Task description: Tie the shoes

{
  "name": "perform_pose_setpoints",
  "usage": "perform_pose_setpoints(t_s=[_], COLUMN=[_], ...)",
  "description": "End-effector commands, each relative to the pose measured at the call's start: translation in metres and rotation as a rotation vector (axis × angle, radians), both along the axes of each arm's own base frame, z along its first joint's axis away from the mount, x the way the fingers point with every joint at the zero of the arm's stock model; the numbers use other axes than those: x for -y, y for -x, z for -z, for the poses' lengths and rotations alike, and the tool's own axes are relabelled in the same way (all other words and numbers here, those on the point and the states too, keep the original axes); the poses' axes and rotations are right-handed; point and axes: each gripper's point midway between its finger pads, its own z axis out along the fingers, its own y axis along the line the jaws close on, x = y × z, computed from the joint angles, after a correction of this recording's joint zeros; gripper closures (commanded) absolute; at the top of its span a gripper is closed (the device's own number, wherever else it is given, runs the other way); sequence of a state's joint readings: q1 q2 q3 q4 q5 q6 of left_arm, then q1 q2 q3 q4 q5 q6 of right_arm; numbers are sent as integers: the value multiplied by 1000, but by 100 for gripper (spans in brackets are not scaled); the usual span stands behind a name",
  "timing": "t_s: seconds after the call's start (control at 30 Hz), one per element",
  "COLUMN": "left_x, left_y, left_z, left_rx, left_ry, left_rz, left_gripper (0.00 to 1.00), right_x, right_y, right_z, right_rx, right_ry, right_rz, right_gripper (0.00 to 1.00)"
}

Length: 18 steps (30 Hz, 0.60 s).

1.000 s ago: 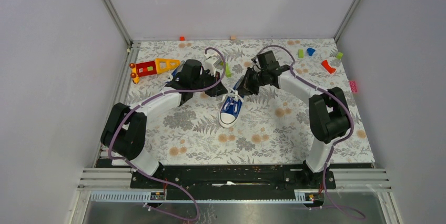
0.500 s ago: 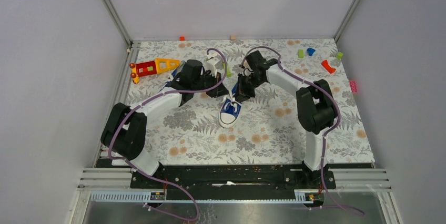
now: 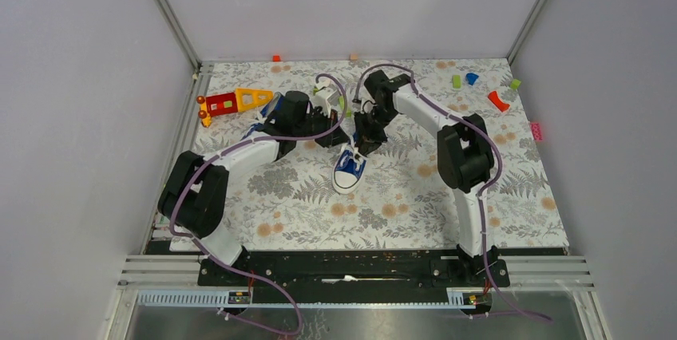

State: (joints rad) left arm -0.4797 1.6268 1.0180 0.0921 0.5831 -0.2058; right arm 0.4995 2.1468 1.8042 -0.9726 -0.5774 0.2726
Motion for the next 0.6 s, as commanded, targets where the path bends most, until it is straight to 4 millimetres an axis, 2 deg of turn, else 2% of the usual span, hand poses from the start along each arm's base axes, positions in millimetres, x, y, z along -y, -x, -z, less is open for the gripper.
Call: perform_pose_setpoints(t_s=[0.0,0.1,0.23,0.3,0.43,0.57], left_x=[7,6,2,0,-3,-3], left_y=[-3,-2,2,3,3,3], left_z=[-1,6,10,11,12,11], left_rx=[64,61,62,66,71,74], left_ry=[28,16,0,-9,-21,-22], left_rz=[42,44,42,42,36,34], left_gripper=[96,96,96,96,96,96], right_x=[-1,-4,-12,-14,-13,-2], right_y=[18,9,-3,-8,-16,-17], right_z=[-1,-5,-21,-28,-35,-39], right_rx=[-56,-31,13,35,69,90], right_ry=[9,5,-20,-23,-9,54], right_rz=[-80,-67,-47,-39,-22,-37], right_gripper=[83,80,77,69,64,59])
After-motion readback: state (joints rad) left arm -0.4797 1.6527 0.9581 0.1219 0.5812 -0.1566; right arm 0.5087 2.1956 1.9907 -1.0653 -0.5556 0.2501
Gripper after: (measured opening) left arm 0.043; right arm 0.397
